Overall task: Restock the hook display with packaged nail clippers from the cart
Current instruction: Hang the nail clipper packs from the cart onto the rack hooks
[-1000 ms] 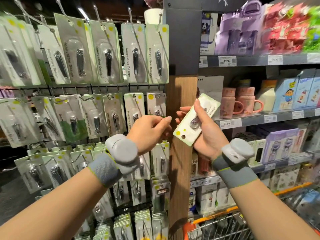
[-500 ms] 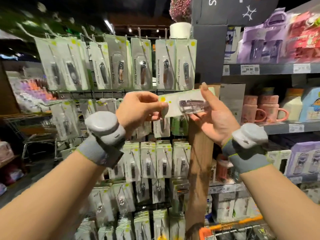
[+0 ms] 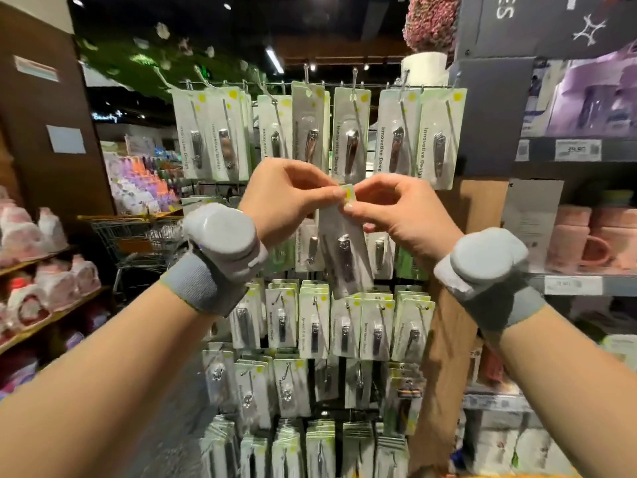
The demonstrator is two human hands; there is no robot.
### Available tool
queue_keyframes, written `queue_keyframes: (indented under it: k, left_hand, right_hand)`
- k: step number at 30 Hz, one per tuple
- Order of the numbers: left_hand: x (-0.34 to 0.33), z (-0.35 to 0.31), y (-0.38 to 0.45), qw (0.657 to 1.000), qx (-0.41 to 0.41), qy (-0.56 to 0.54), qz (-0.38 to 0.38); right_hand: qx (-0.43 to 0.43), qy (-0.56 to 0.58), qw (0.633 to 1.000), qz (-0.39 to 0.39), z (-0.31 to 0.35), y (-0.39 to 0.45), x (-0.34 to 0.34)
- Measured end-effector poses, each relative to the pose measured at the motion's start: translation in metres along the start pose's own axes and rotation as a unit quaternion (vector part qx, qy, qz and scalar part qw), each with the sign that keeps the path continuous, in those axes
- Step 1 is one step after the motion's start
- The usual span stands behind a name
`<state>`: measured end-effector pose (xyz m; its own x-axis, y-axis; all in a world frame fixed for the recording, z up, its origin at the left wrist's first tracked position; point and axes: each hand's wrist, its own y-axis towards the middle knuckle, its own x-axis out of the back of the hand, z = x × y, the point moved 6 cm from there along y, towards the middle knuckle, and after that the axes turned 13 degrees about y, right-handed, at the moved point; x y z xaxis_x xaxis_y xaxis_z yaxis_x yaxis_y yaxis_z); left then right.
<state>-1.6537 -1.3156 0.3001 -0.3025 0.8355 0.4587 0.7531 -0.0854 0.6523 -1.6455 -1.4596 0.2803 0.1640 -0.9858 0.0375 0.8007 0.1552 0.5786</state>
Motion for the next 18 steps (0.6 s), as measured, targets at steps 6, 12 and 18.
queue_keyframes:
  k: [6,12,18]
  left_hand:
    - [0.024,0.017,-0.004,0.998,0.042,-0.054,-0.01]
    - [0.026,0.045,-0.013,0.997,0.06,-0.042,0.023]
    - [0.044,0.082,-0.006,0.997,0.071,0.012,0.028]
  right_hand:
    - [0.0,0.058,0.998,-0.023,-0.002,0.007,-0.011]
    - [-0.042,0.043,0.998,-0.009,-0.023,0.004,-0.027]
    - [-0.047,-0.006,0.997,-0.066,-0.037,0.01,-0.021]
